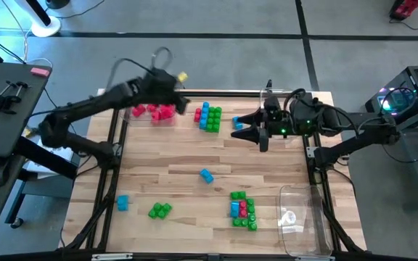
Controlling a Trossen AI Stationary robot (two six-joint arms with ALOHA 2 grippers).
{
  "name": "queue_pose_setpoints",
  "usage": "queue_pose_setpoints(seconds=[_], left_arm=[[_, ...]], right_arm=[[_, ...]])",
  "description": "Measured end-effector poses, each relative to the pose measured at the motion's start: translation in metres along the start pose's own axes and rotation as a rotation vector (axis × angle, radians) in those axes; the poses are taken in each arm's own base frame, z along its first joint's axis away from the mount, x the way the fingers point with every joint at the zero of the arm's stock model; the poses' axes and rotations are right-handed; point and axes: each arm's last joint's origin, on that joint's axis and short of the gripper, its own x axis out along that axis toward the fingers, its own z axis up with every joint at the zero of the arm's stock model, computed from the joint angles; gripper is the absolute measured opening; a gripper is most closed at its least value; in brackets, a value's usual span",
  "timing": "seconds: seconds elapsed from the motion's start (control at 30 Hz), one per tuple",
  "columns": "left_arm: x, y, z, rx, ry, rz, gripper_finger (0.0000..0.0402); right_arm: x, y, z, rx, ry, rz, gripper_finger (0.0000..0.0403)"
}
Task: Sort blocks
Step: Put the game piece into the top left transparent bin
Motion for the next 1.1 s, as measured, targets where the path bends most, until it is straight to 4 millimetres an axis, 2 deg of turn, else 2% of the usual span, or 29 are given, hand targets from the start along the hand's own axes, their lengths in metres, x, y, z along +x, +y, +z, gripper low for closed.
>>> queue_pose_setpoints(seconds=[0.1,0.17,0.33,0.43,0.53,0.63,0.8,0.97,1.1], left_arm=[[0.033,-0.018,-0.014,0.041,0.084,0.026,0.0060],[0.058,-0.020,-0.018,0.071,0.186,0.070,0.0018],[0.113,-0.005,-0.005,0.188,0.416,0.240,0.0002],[0.138,0.000,0.008,0.201,0.449,0.263,0.0001],[0.155,0.002,0.017,0.194,0.462,0.267,0.0001],[0.167,0.006,0.018,0.188,0.487,0.278,0.0000],[0.178,0.013,0.008,0.190,0.561,0.312,0.0000],[0.185,0.016,0.004,0.188,0.568,0.317,0.0000],[0.196,0.018,-0.003,0.190,0.594,0.324,0.0000]], right_arm=[[-0.002,0.000,0.001,-0.013,-0.005,0.003,0.0227],[-0.004,0.000,0.002,-0.017,-0.010,0.006,0.0227],[-0.010,0.000,0.005,-0.015,-0.025,0.010,0.0227],[-0.011,0.000,0.005,-0.014,-0.033,-0.004,0.0227],[-0.011,-0.001,0.005,-0.016,-0.041,-0.033,0.0223],[-0.012,-0.003,0.004,0.023,-0.056,-0.086,0.0183],[-0.013,-0.008,0.000,0.066,-0.071,-0.225,0.0026],[-0.014,-0.024,-0.008,0.124,-0.024,-0.385,0.0008],[-0.015,-0.030,-0.010,0.123,0.002,-0.436,0.0007]])
